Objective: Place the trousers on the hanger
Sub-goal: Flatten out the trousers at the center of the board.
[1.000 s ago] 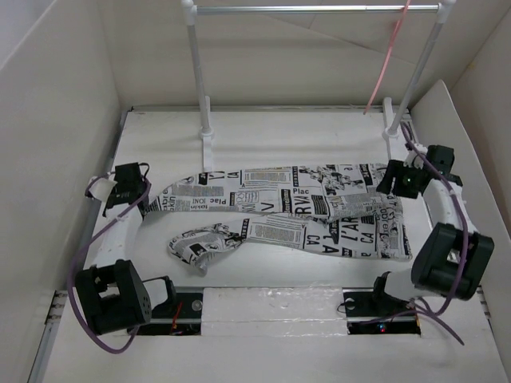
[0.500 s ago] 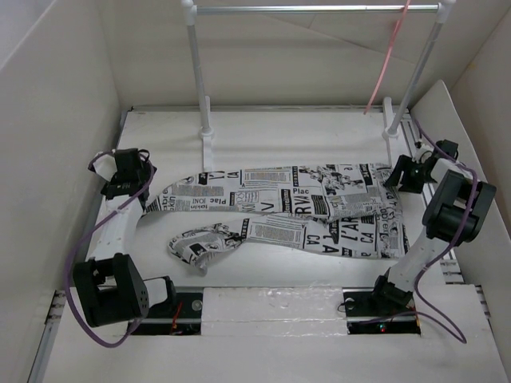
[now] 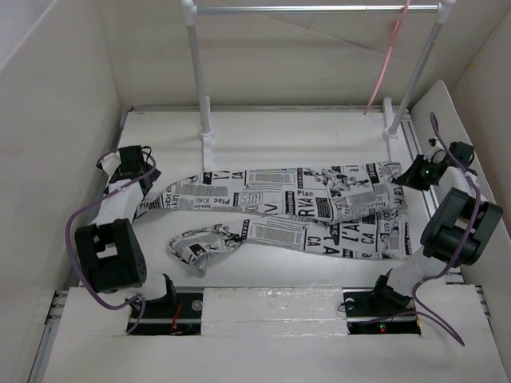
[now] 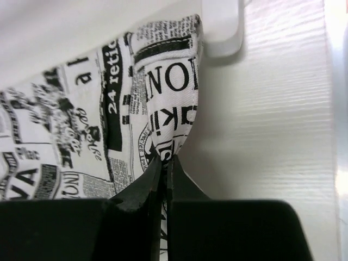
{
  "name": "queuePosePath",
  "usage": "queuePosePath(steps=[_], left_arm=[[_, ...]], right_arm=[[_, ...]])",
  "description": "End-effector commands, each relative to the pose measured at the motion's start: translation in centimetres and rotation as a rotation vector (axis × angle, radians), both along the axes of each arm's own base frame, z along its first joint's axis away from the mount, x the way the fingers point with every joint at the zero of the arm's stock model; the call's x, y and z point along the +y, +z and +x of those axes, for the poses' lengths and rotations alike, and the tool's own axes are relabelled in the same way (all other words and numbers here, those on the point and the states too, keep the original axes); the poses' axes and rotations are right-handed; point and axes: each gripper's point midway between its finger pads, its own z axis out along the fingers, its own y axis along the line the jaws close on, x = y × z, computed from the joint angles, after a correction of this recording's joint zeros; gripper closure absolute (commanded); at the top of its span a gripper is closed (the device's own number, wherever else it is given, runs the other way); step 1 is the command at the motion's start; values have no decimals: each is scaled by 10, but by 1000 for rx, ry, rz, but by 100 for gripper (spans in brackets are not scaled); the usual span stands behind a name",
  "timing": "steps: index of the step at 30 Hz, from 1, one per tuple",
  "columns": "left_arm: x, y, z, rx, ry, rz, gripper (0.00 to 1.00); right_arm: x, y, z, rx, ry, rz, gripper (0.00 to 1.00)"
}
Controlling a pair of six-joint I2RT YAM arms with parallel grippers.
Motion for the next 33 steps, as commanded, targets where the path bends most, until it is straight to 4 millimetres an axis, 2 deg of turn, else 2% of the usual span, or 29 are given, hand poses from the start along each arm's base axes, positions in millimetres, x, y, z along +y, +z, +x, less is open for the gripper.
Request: queuePosePath(steps=[1, 3, 5, 6, 7, 8, 9, 10, 13, 14, 15, 16, 17, 18, 19, 20, 21, 22, 23, 24, 25, 26, 27, 28, 29, 30, 31, 32, 33], left_arm=[[8, 4, -2, 49, 4, 36, 7], [12, 3, -1, 50, 14, 55, 7], [15, -4, -4, 74, 25, 52, 7], [14, -11, -1, 98, 15, 41, 8], [11, -17, -2, 120, 6, 26, 8], [6, -22, 0, 124, -13, -2, 9], [3, -30, 1, 139, -24, -18, 10], [3, -34, 5, 137, -32, -22, 10], [-4, -51, 11, 172, -68, -63, 11], [-7, -55, 13, 182, -75, -80, 11], [-9, -59, 19, 193, -87, -83, 12], [-9, -60, 28, 176, -105, -81, 14], [-9, -60, 28, 177, -106, -80, 14], [-7, -62, 34, 180, -100, -77, 17], [-6, -64, 39, 179, -101, -78, 18], [-2, -66, 43, 182, -93, -82, 21], [2, -64, 57, 175, -91, -76, 27], [4, -64, 62, 186, -90, -74, 37], [5, -62, 68, 185, -95, -76, 47], [7, -51, 85, 153, -101, -69, 66], [7, -46, 90, 144, -108, -74, 73], [5, -37, 96, 120, -117, -84, 75], [5, -18, 103, 73, -122, -79, 76], [4, -6, 107, 38, -130, -76, 74], [0, 3, 107, 12, -149, -84, 68], [-7, 22, 104, -30, -172, -78, 54], [-13, 33, 100, -46, -201, -65, 44], [-25, 41, 96, -52, -232, -51, 35], [-36, 53, 79, -69, -261, -39, 28]], right_arm=[[-34, 73, 16, -163, -108, -103, 100], [-53, 79, 10, -144, -168, -140, 100], [-61, 80, 12, -129, -216, -124, 100], [-63, 78, 15, -123, -222, -121, 95], [-59, 78, 21, -123, -203, -117, 69], [-56, 67, 27, -98, -181, -98, 56], [-52, 62, 29, -87, -126, -116, 47], [-39, 58, 29, -51, -87, -105, 39], [-35, 64, 27, -77, -62, -145, 38], [-24, 56, 17, -67, -58, -135, 39], [-17, 74, 14, -117, -54, -164, 39], [-5, 79, 7, -147, -37, -182, 41], [2, 79, 8, -149, -20, -181, 42], [16, 69, -1, -134, 2, -164, 43], [31, 82, -4, -184, 38, -165, 51], [46, 82, -7, -200, 75, -158, 60], [77, 73, -14, -195, 157, -136, 71], [97, 82, -18, -239, 220, -128, 99], [115, 82, -23, -248, 282, -128, 100], [150, 81, -30, -257, 394, -118, 100], [174, 78, -42, -256, 476, -92, 100], [195, 84, -50, -292, 563, -96, 100], [217, 86, -59, -302, 637, -92, 100], [256, 85, -79, -302, 773, -91, 100], [273, 88, -91, -318, 844, -114, 95], [288, 89, -102, -317, 901, -126, 88], [311, 86, -121, -313, 984, -155, 76], [316, 87, -128, -317, 1007, -175, 70], [320, 86, -133, -312, 1020, -187, 65]])
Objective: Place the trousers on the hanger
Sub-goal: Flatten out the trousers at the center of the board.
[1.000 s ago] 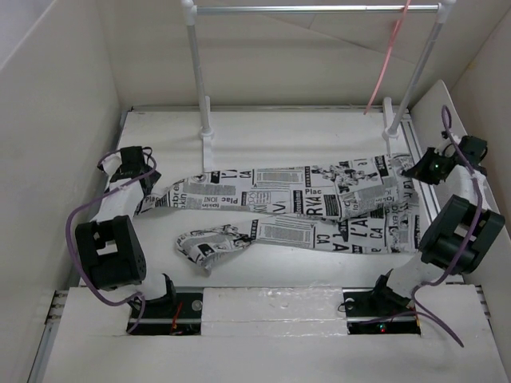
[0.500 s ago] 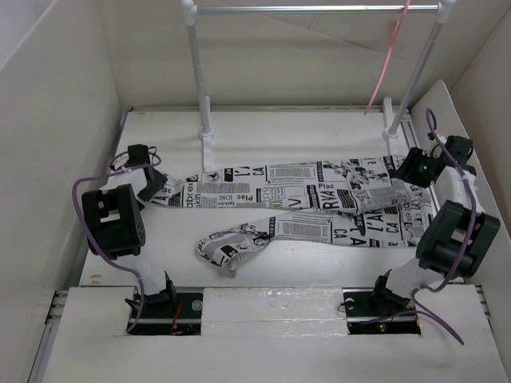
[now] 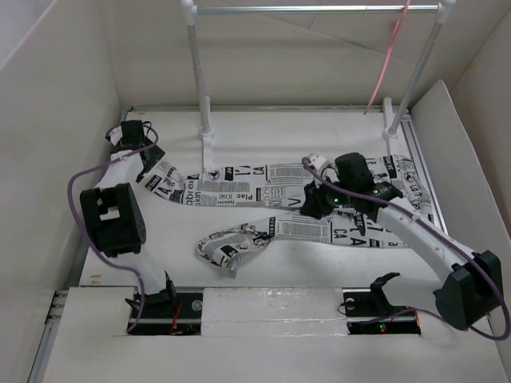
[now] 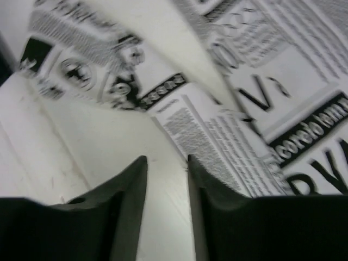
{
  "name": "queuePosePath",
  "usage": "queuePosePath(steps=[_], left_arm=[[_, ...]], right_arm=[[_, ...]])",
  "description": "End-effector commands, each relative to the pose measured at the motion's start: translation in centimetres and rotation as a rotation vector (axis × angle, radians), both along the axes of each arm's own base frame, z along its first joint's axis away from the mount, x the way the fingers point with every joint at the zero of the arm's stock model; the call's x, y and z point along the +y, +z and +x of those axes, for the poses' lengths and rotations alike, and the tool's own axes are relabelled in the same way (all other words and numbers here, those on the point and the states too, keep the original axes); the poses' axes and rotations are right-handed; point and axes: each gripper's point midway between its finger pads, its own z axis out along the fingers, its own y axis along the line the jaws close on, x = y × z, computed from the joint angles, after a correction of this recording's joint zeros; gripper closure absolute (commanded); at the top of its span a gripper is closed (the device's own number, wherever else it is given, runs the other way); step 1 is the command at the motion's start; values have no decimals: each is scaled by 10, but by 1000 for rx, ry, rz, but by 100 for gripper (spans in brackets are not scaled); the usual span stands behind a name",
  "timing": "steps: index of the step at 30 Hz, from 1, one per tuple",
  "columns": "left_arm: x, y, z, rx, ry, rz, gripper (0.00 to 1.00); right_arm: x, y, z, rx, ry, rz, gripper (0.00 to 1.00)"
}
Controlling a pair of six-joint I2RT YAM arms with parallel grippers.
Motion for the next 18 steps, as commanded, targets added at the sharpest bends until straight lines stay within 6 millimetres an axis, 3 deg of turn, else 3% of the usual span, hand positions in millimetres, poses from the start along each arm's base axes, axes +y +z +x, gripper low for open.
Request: queuePosePath(steps=[1, 2, 3, 4, 5, 6, 7, 8, 9, 10, 14, 15, 16, 18], left_arm=[[-40, 71, -24, -141, -137, 36, 28], [-58, 75, -34, -160, -190, 23, 29], [-95, 81, -58, -185, -283, 18, 35], [-115, 84, -74, -192, -331, 12, 39], [-151, 86, -106, -199, -421, -13, 47], [-149, 90, -114, -228, -387, -24, 58], [-177, 87, -140, -202, -460, -60, 70], [-192, 88, -156, -211, -455, -131, 78], [-200, 88, -180, -231, -471, -179, 94], [-218, 83, -204, -207, -530, -227, 100], [-247, 56, -268, -103, -618, -392, 96], [-249, 54, -273, -89, -626, -393, 88], [-246, 51, -279, -59, -632, -370, 83], [-242, 57, -274, -52, -650, -294, 67]], right_arm=[[10, 2, -22, -51, 66, -69, 56], [13, -3, -28, -36, 85, -64, 53], [14, -4, -30, -32, 91, -54, 52], [14, -6, -32, -23, 93, -57, 52], [17, -6, -36, -29, 119, -59, 65], [17, -5, -36, -38, 125, -61, 65], [18, -6, -42, -32, 147, -70, 94], [20, -6, -45, -44, 174, -77, 100], [24, -7, -52, -46, 210, -85, 100], [23, -8, -57, -49, 220, -99, 100], [13, -12, -67, -55, 206, -123, 98], [12, -12, -69, -56, 207, -119, 93], [12, -12, -71, -49, 210, -105, 81], [13, -10, -72, -46, 217, -83, 70]])
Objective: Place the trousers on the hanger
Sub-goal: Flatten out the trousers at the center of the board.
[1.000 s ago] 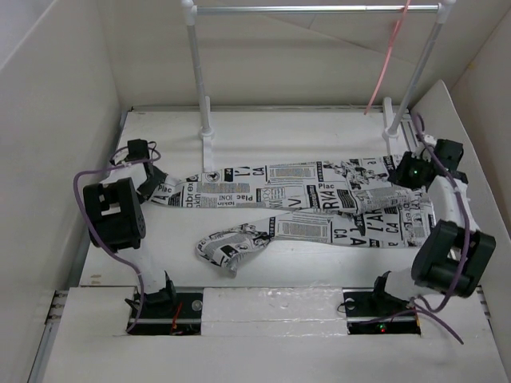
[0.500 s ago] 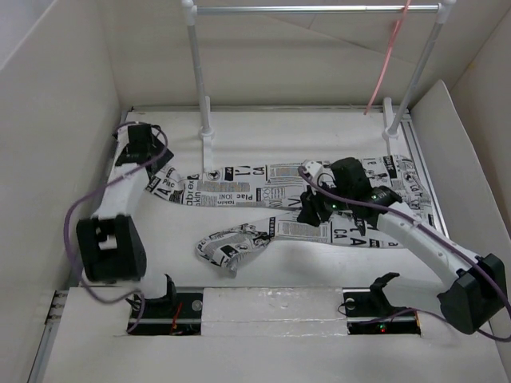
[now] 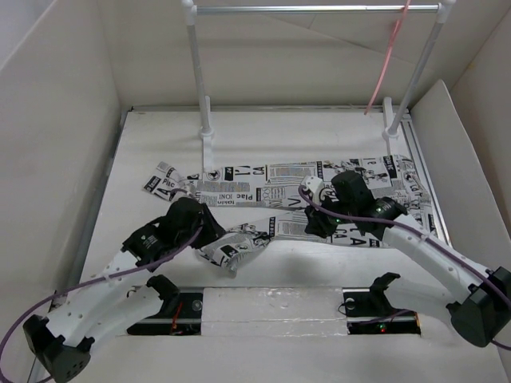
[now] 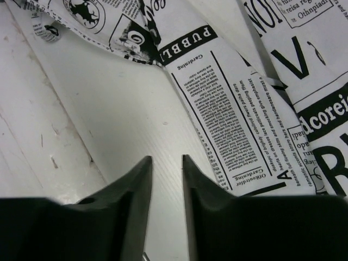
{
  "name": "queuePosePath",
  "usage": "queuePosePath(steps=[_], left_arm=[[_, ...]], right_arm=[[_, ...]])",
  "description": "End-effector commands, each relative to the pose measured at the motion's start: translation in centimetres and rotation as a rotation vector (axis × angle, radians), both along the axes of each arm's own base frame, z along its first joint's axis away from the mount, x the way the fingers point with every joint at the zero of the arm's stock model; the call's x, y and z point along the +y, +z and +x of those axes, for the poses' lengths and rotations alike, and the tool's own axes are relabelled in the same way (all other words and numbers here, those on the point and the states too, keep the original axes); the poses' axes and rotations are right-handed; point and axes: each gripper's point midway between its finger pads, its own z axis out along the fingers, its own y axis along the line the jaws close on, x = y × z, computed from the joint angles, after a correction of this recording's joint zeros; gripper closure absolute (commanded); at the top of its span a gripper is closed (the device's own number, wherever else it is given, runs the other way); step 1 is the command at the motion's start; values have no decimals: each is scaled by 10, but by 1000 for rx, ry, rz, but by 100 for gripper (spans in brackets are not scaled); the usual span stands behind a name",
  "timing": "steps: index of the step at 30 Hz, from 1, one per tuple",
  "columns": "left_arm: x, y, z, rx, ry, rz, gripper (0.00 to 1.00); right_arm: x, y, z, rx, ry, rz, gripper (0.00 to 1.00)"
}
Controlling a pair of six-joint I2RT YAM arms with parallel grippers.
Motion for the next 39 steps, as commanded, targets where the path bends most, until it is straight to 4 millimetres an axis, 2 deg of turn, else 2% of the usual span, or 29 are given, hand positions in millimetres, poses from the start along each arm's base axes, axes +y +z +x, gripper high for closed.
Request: queuePosePath(steps=[1, 2, 4, 6, 8, 9, 10, 11, 12, 13, 14, 15, 16, 17, 18, 19, 20, 21, 22, 23, 24, 25, 27, 29, 30, 32, 33, 35, 39], left_arm=[[7, -3, -3, 50, 3, 98, 64], [9, -6, 3, 59, 1, 158, 62], [9, 10, 12, 16, -34, 199, 59], [2, 17, 16, -14, -75, 187, 55], [-8, 14, 12, -25, -152, 172, 53], [-32, 24, 10, -90, -216, 147, 53], [-53, 52, 31, -194, -187, 166, 53], [-64, 31, 29, -189, -224, 274, 53], [-89, 85, 37, -293, -210, 290, 53], [-108, 98, 29, -340, -225, 383, 51], [-117, 99, 52, -380, -97, 510, 49], [-124, 141, 55, -409, -55, 476, 48], [-134, 148, 50, -423, -62, 461, 48], [-135, 152, 45, -434, -55, 438, 47], [-135, 130, 37, -397, -40, 407, 43], [-136, 117, 29, -370, -43, 363, 41], [-136, 105, 7, -318, -89, 281, 40], [-129, 57, -10, -240, -50, 266, 39], [-123, 39, -26, -193, -30, 253, 38], [-119, 23, -57, -165, -46, 252, 38], [-82, 0, -71, -125, -1, 375, 36], [-76, -8, -80, -69, 126, 313, 35], [-61, -34, -97, 16, 120, 356, 32], [-58, -46, -106, 83, 142, 318, 32], [-44, -58, -107, 102, 182, 334, 32], [-36, -64, -106, 136, 277, 234, 32], [-27, -68, -105, 135, 278, 242, 32], [-9, -69, -100, 130, 334, 198, 32], [1, -61, -83, 84, 364, 145, 30]], right_arm=[[1, 6, -3, -13, 23, 26, 63], [0, 4, -3, -10, 20, 23, 61], [-1, 5, -3, -15, 21, 18, 59], [-6, 9, -2, -35, 7, 7, 59], [-11, 8, 0, -57, -11, -14, 58], [-15, 9, -1, -55, -16, -11, 58], [-12, 9, -4, -54, -2, 5, 56], [-11, 12, -5, -51, -1, 18, 56], [-13, 10, -6, -44, -15, 22, 56], [-15, 13, -6, -53, -24, 26, 55], [-16, 15, -8, -51, -32, 27, 55], [-20, 15, -11, -40, -43, 18, 55], [-25, 21, -10, -68, -68, 16, 53], [-28, 23, -11, -76, -78, 12, 53], [-32, 22, -16, -71, -82, 1, 53], [-40, 24, -13, -91, -113, -16, 53], [-45, 30, -15, -120, -126, -10, 53], [-51, 29, -16, -119, -146, -18, 53], [-54, 33, -17, -127, -156, -8, 53], [-56, 42, -18, -153, -170, 18, 53], [-59, 44, -23, -147, -175, 18, 53], [-65, 47, -21, -156, -208, 13, 53], [-70, 53, -20, -174, -234, 37, 53], [-69, 53, -19, -168, -230, 49, 52], [-69, 54, -15, -168, -233, 49, 52], [-67, 53, -13, -157, -218, 46, 52], [-68, 55, -11, -164, -227, 49, 52], [-65, 55, -9, -166, -204, 53, 52], [-59, 49, -7, -152, -158, 56, 52]])
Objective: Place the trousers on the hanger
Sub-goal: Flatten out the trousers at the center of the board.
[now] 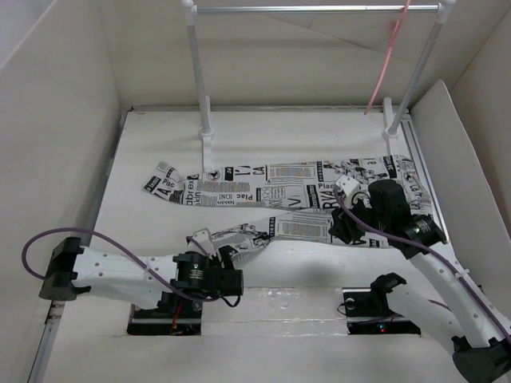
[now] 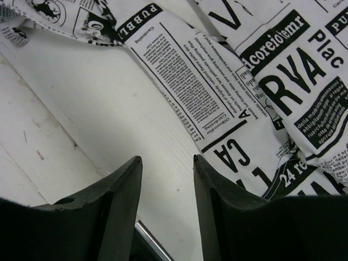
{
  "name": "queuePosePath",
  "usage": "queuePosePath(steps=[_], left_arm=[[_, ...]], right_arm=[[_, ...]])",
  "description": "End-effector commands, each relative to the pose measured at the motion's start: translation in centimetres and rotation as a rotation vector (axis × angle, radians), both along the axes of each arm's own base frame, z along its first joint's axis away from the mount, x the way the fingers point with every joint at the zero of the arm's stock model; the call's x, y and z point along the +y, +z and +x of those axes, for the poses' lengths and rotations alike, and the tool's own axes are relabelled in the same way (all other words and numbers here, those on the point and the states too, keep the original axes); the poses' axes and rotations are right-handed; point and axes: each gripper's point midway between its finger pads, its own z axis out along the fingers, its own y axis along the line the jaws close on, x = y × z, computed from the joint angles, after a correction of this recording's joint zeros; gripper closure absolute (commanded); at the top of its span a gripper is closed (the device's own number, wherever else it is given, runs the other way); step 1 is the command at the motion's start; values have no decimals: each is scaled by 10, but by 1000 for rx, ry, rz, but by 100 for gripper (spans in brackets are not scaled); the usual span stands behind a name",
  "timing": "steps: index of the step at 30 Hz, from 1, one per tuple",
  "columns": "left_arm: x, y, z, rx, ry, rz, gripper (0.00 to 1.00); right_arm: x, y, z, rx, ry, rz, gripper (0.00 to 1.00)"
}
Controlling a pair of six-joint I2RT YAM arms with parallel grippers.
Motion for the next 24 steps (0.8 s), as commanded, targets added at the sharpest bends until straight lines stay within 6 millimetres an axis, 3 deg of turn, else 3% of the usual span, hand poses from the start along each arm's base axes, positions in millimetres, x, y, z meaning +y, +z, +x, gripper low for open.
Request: queuePosePath(steps=[1, 5, 11, 13, 14, 15, 16, 17, 19, 20, 24], left_arm=[[1, 14, 33, -132, 300, -185, 30], [-10, 17, 39, -178, 249, -188, 30], [-7, 20, 49, -249, 274, -106, 37], [-8, 20, 74, -256, 342, -87, 42], [-9, 14, 85, -225, 174, 50, 42], [-15, 17, 102, -229, 213, 29, 43], [-4, 32, 117, -287, 326, 64, 45], [-4, 30, 117, -285, 319, 78, 45], [-7, 48, 130, -311, 320, 69, 44], [-5, 52, 131, -303, 317, 62, 44], [0, 34, 121, -254, 259, 50, 49]], right_arm=[[12, 15, 3, -46, 71, 49, 52], [17, 5, 4, -21, 83, 62, 52], [22, 2, 10, -16, 92, 68, 52], [24, 2, 10, -15, 100, 76, 52], [24, 1, 10, -13, 101, 77, 52], [24, 0, 10, -6, 100, 77, 52], [20, 1, 11, -11, 95, 51, 52], [20, 1, 11, -17, 101, 47, 52], [14, 3, 7, -11, 95, 22, 52], [14, 3, 6, -17, 96, 23, 52], [16, 9, 4, -39, 103, 45, 52]])
